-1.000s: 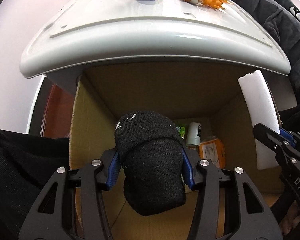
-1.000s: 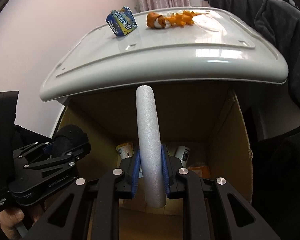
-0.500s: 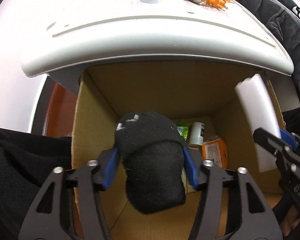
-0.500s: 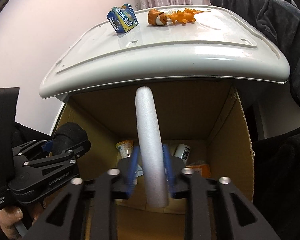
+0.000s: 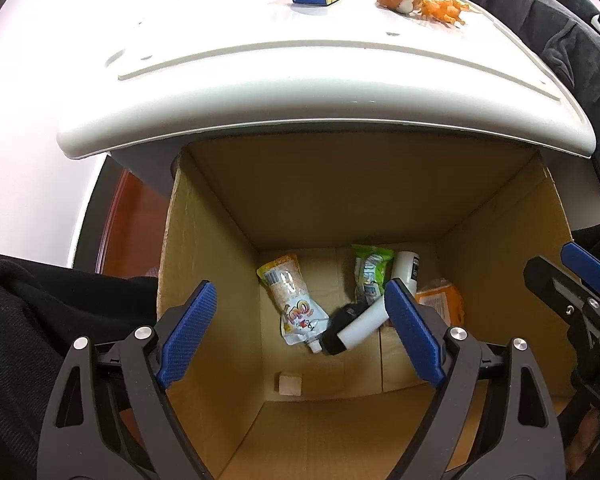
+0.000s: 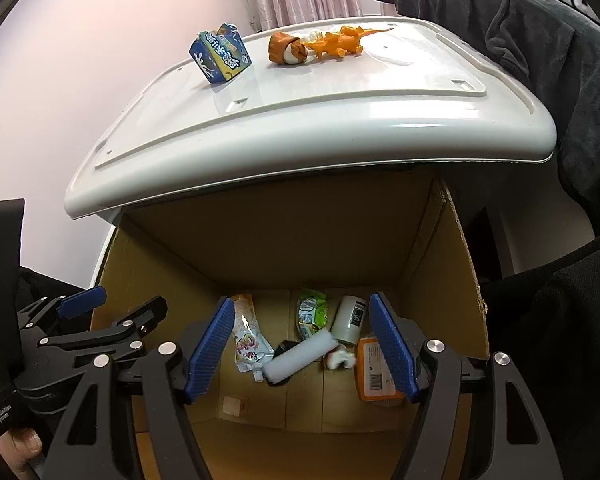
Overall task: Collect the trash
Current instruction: 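Grasp the orange cloth with the right gripper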
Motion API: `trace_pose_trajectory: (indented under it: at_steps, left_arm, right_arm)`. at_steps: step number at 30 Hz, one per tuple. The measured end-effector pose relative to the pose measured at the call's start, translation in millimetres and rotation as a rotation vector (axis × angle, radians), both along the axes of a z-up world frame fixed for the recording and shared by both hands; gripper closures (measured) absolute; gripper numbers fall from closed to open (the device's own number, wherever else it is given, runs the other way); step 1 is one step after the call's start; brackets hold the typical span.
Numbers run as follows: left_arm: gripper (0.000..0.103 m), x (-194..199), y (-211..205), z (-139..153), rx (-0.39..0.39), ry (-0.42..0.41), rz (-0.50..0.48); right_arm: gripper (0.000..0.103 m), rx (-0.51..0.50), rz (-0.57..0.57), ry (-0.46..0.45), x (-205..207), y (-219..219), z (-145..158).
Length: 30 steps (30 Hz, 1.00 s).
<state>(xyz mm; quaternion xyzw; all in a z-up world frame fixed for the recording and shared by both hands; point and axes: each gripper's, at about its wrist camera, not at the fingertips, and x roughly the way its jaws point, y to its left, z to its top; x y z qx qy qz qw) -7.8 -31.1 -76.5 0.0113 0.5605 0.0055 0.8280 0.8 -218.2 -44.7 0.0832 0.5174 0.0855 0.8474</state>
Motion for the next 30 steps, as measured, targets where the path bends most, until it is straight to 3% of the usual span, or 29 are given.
trace_pose_trajectory:
  at_steps: [7, 12, 20, 30]
  left_arm:
    - [0.019, 1.4, 4.0, 2.3, -0.026, 0.007, 0.016]
    - [0.019, 8.1, 8.2, 16.6, -0.055, -0.024, 0.024]
    - [0.019, 32.0, 13.4, 37.6, -0.077, -0.071, 0.038]
    - [0.019, 64.5, 30.0, 60.0, -0.103, -0.145, 0.115]
  right_arm:
    - [0.034, 0.037, 0.0, -0.014, 11.1, -4.1, 13.1]
    - [0.034, 0.05, 0.005, -0.041, 44.6, -11.4, 31.9]
    - [0.033, -0.022, 0.02, -0.149, 118.3, -12.9, 67.2]
    - [0.033, -0.081, 0.223, -0.246, 242.2, 34.3, 78.8]
